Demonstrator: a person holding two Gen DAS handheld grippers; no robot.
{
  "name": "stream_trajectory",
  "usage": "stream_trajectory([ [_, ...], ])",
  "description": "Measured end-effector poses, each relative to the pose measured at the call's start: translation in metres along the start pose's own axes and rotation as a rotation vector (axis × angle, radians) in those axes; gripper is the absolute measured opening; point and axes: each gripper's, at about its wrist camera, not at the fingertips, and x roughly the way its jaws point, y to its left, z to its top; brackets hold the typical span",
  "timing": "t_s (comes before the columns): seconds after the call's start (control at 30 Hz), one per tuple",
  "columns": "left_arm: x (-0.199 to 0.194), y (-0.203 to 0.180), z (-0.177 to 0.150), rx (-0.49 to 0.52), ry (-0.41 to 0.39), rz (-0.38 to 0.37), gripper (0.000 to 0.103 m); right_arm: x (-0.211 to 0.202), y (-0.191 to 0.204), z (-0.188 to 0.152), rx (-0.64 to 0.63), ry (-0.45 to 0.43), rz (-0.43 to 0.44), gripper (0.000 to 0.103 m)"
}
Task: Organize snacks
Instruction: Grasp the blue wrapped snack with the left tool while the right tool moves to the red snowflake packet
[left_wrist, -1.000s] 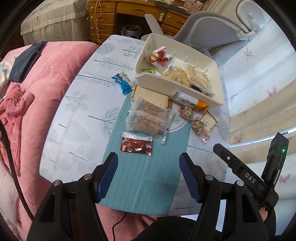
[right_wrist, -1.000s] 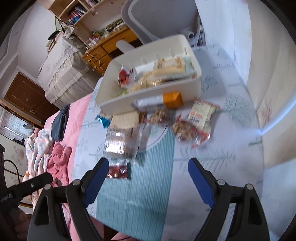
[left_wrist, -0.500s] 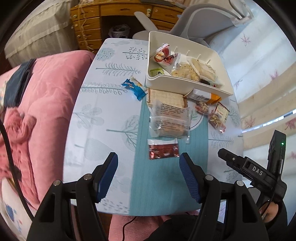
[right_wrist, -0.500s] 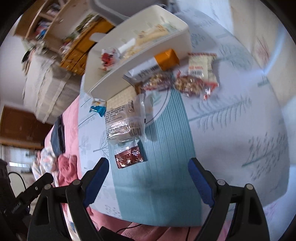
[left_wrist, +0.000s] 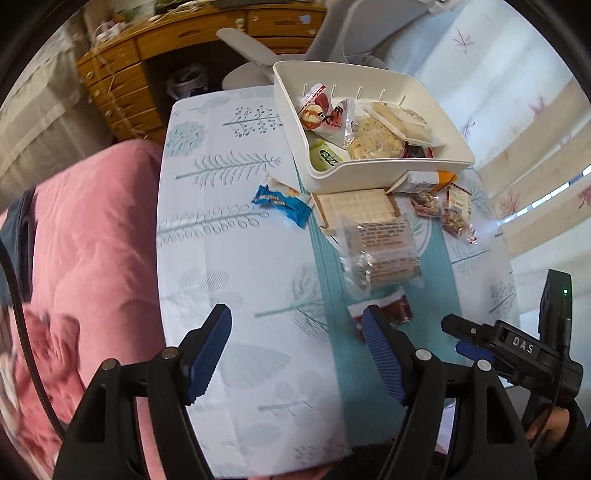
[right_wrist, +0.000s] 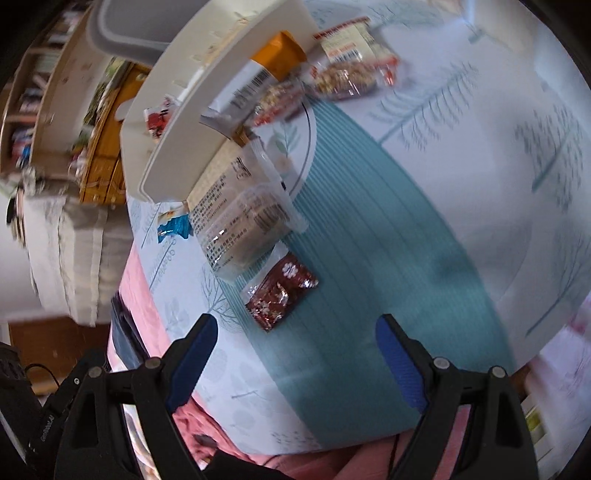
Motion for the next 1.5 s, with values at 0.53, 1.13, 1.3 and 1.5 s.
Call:
stream_trajectory([
  [0.53,0.069,0.030,0.051,0.133,-0.120,-0.053,0.072,0.041,0.031,-0.028,0.082,-0.005,-0.095,0.084],
  [1.13,0.144,0.026,0.075,0.120,-0.167,-0.073,0.072,0.072,0.051,-0.020,0.062,-0.071,-0.203,0.066],
  [1.3,0.158,0.027,0.079,0.105,-0.168,-0.059,0.072,0.081,0.057,-0.013,0.075,-0.063,-0.220,0.062],
  [1.5,0.167,0.027,0.083,0.094,-0.166,-0.044,0.072,0.090,0.063,-0.004,0.086,-0.048,-0.255,0.058],
])
